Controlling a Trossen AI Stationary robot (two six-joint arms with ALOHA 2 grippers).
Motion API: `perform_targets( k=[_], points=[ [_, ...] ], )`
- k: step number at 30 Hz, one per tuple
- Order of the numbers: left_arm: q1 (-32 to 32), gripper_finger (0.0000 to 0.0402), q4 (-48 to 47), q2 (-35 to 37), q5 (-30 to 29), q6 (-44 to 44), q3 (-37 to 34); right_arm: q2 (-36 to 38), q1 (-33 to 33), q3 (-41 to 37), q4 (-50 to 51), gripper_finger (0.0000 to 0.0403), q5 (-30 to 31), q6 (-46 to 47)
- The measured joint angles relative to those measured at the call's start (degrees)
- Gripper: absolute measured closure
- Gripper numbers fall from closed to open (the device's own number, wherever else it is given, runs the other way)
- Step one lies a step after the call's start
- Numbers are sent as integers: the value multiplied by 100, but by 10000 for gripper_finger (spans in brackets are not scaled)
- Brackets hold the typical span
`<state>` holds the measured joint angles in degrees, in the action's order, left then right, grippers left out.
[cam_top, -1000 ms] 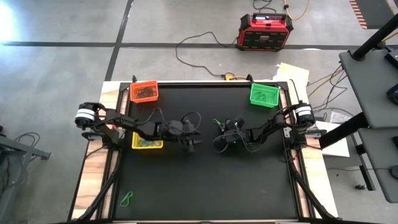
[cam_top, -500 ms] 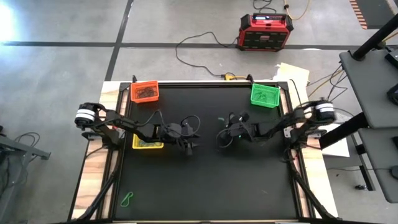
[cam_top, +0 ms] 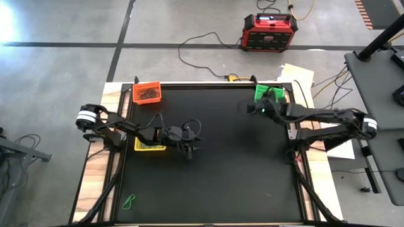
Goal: Sort rubber bands into baskets
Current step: Put the green rubber band into the green bin
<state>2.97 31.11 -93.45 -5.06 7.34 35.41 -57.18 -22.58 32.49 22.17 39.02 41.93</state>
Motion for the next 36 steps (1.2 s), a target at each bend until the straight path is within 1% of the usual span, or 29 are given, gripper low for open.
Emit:
perform_targets(
  k=[2,5,11,14,19,23,26,33,36],
  points=[
    [10,210,1,0,1,-85,13,49,-415,0,177,394,-19,127],
    [69,210,31,0,0,-222,14,-55,-1018,0,55,394,-336,200],
    [280,210,31,0,1,-300,10,-680,-2002,2,-460,394,-979,109],
    [457,210,23,10,2,-300,10,-1098,-2247,2,-698,394,-1360,113],
    [841,210,-212,342,15,-336,38,-1691,-2515,2,-1082,394,-1413,95],
    [1141,210,-592,724,20,-386,45,-1954,-2605,2,-1197,388,-1546,22],
    [1347,210,-1009,1039,17,-357,45,-1989,-2613,2,-1195,362,-1501,-38],
    [1796,210,-1937,1749,15,-12,45,-1660,-2607,2,-1215,255,-1351,-291],
    [2000,210,-2402,2066,15,333,62,-1362,-2527,2,-1221,222,-1340,-422]
  ],
)
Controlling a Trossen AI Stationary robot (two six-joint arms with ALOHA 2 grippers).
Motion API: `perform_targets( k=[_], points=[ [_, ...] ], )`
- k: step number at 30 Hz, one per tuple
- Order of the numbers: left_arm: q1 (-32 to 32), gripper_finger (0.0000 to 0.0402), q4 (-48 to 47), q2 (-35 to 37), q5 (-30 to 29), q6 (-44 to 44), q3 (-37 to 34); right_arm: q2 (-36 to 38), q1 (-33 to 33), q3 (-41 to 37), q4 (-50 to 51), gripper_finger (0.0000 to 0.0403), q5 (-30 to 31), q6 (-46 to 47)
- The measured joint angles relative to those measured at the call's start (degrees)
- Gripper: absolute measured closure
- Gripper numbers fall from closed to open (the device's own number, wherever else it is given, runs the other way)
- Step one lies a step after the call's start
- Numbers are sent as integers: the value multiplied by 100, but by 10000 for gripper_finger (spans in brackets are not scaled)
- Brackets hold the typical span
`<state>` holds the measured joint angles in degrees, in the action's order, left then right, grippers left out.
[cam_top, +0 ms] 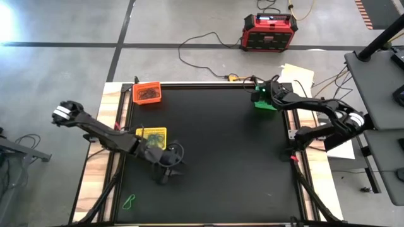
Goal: Sort rubber bands into baskets
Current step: Put the green rubber band into the green bin
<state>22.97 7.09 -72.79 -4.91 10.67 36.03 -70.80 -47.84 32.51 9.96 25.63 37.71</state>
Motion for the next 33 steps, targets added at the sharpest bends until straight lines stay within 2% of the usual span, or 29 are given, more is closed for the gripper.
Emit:
perform_targets(
  k=[5,11,14,18,22,26,33],
  points=[
    [470,210,-1377,349,3,1152,50,647,242,0,90,192,-5,-728],
    [1336,210,-3122,363,160,3580,226,1426,823,2,109,176,-8,-1385],
    [1937,210,-3371,281,141,4297,480,1753,1187,2,122,171,-12,-1801],
    [2631,210,-3408,52,-15,5189,736,2099,1527,2,131,170,0,-1838],
    [3150,210,-3465,-441,721,6466,710,2365,1871,2,130,170,-9,-2136],
    [3328,210,-3377,-967,1404,7346,709,2472,2033,2,140,170,-7,-2334],
    [3306,210,-3496,-1778,2538,7862,754,2454,2206,2,131,170,-2,-2688]
  ],
)
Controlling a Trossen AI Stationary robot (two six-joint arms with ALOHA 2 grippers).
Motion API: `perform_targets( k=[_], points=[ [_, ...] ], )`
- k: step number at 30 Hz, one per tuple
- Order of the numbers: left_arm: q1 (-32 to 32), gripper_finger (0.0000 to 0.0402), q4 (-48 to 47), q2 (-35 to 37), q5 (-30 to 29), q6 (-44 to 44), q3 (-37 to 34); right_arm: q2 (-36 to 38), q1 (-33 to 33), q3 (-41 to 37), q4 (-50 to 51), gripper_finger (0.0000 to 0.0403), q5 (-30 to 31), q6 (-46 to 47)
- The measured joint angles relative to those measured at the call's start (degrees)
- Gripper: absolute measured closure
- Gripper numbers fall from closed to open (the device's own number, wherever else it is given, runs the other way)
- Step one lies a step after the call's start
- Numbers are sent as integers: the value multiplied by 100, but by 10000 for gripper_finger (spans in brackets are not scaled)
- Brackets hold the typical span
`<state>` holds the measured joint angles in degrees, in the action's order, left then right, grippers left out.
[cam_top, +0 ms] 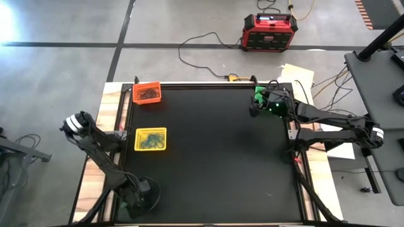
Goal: Sort rubber bands into baskets
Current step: Put the green rubber band into the green bin
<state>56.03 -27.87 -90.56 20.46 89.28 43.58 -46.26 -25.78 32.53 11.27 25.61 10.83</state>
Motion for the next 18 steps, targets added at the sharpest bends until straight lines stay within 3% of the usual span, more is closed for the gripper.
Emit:
perform_targets(
  k=[6,13,18],
  points=[
    [5,213,-401,-186,1,-160,316,26,203,138,20,170,-6,-96],
    [31,237,-1707,-103,-198,-173,1021,-9,326,601,48,170,-7,-107],
    [29,250,-1556,-186,-108,-41,1008,-46,417,799,180,170,-11,-219]
  ],
)
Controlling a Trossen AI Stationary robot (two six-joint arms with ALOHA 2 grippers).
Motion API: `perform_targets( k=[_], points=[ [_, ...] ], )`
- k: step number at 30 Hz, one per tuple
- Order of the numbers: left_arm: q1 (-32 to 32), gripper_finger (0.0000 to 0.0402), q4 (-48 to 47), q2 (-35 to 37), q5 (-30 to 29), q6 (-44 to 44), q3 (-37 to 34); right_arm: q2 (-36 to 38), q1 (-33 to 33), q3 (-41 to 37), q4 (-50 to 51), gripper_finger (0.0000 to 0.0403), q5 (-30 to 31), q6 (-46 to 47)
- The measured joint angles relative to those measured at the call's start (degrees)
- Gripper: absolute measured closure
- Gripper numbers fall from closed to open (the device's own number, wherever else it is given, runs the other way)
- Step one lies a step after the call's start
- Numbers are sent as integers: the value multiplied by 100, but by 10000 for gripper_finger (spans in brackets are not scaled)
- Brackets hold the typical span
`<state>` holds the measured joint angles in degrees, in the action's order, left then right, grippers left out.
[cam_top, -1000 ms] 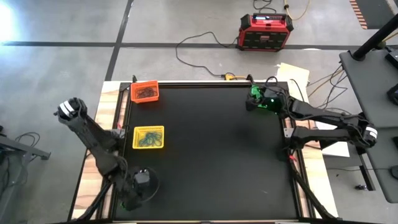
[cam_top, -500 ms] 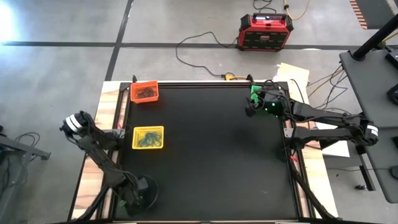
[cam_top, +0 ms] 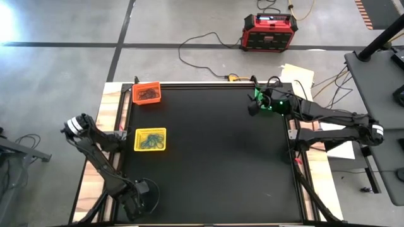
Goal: Sort rubber bands into baskets
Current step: Put the green rubber band into the green bin
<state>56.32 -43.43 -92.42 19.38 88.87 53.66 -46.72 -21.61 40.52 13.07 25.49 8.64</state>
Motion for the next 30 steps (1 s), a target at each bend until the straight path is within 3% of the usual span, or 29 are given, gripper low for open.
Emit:
perform_targets(
  k=[7,13,19,24,30],
  points=[
    [-1,240,37,-7,214,511,-200,-6,128,27,203,170,-5,-15],
    [-18,194,50,28,9,913,-218,-22,138,27,214,170,-20,-15],
    [-18,154,119,-16,342,1350,-480,-24,138,27,220,170,-49,-85],
    [-53,154,361,-19,362,1322,-584,-24,139,27,302,170,-55,-106],
    [-80,178,21,-124,351,1284,-607,-22,149,27,366,170,-65,-100]
  ],
)
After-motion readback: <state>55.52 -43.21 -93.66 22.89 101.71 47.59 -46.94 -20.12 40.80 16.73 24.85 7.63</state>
